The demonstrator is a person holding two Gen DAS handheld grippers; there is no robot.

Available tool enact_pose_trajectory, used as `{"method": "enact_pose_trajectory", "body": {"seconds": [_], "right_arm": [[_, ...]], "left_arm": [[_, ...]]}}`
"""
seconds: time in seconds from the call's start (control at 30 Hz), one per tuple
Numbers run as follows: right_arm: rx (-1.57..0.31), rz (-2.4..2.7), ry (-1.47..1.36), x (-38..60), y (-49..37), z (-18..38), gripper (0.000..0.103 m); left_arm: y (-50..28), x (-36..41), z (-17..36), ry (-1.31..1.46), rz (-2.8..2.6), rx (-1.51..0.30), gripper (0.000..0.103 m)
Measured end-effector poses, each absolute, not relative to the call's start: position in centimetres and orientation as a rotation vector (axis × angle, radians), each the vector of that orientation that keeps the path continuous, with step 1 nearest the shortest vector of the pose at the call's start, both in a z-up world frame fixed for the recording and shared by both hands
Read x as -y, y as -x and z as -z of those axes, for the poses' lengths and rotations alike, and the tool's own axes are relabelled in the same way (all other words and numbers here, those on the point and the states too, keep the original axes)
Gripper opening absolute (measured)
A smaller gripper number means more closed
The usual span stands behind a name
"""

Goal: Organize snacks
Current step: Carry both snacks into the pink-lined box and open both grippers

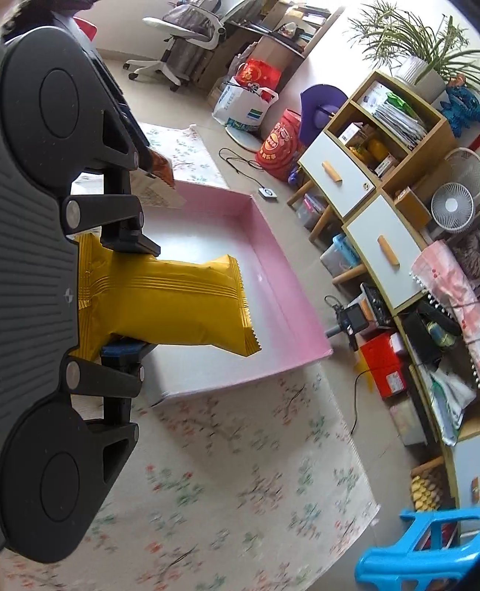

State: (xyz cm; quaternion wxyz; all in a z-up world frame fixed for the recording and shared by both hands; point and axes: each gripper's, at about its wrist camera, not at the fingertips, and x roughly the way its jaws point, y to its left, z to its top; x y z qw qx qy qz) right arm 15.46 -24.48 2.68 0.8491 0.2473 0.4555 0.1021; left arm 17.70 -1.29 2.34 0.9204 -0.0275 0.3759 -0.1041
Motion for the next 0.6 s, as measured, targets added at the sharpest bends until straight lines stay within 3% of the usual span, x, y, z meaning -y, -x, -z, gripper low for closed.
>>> {"method": "enact_pose_trajectory", "body": {"seconds": [0.43,0.53,0.6], "right_arm": [[-0.943,-0.258,-0.316,22.6,-18.6,-1.0,0.035],[-0.941,-0.250,-0.320,22.9,-18.6,-1.0,0.039],[-0.940,-0.246,-0.324,22.8,-18.7,-1.1,0.051]], "left_arm": [[-21.4,1.7,1.4,0.029,0.148,-0.776,0.029],[-21.3,1.9,1.6,0.016,0.150,-0.763,0.035],[-21.3,2.0,1.6,0.002,0.158,-0.767,0.038]]}}
